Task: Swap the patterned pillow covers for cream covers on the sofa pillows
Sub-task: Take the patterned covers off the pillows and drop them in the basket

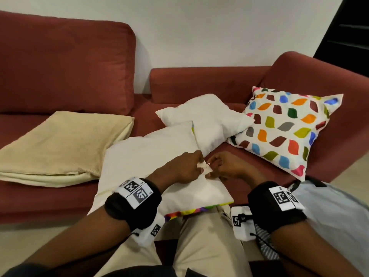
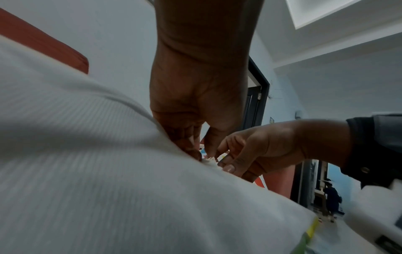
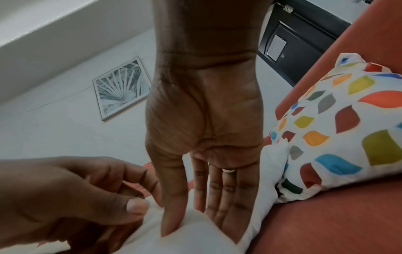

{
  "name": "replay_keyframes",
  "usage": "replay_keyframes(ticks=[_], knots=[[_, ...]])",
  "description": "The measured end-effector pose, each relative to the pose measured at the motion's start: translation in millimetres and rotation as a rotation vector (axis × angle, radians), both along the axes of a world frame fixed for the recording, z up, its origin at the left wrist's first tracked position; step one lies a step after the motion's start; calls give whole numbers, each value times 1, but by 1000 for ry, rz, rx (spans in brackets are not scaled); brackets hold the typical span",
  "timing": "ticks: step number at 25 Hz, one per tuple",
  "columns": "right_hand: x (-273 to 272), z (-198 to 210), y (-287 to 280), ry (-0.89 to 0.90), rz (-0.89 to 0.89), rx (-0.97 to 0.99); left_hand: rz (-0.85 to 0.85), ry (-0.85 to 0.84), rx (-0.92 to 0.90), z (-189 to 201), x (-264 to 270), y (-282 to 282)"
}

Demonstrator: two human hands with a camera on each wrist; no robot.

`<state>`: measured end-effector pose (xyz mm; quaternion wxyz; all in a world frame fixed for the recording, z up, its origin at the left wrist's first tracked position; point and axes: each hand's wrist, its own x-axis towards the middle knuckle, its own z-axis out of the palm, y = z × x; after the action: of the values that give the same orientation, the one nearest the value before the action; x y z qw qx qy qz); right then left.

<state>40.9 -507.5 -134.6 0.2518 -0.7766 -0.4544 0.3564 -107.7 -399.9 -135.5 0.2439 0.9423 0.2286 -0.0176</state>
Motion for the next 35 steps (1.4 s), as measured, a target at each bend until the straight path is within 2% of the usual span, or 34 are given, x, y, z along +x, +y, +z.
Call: replay_keyframes(ticks=[2,7,10,12,18,21,23,27,30,33,35], knots=[[4,-4,2,-4,25,32,52,-45,-61,-12,3,5],[-1,-15,-1,-34,0,125,29,-28,-92,-15,17,-3],[5,-14,-5,46,-40,145,106,-189,-209,-16,13,-8],[6,-12,-6,32,-39,139,125,-249,-248,-16,9,-8],[3,-5,-5,-31,35,127,187,-289,-229,-4,2,-10],[9,-2,-10,-80,-8,64,200,-286,-156,5,-22,4],[0,1,-7,-146,18,77,208,-280,-200,14,-47,12],[-50,20,21,-279,265,233,170,-397,-218,30,-71,9],[-69,23,36,-378,319,267,158,-414,-132,32,-79,8],[-54,23,35,-431,306,215,270,-369,-91,29,-110,20],[-52,26,34,-451,287,119,363,-333,-156,29,-142,31]])
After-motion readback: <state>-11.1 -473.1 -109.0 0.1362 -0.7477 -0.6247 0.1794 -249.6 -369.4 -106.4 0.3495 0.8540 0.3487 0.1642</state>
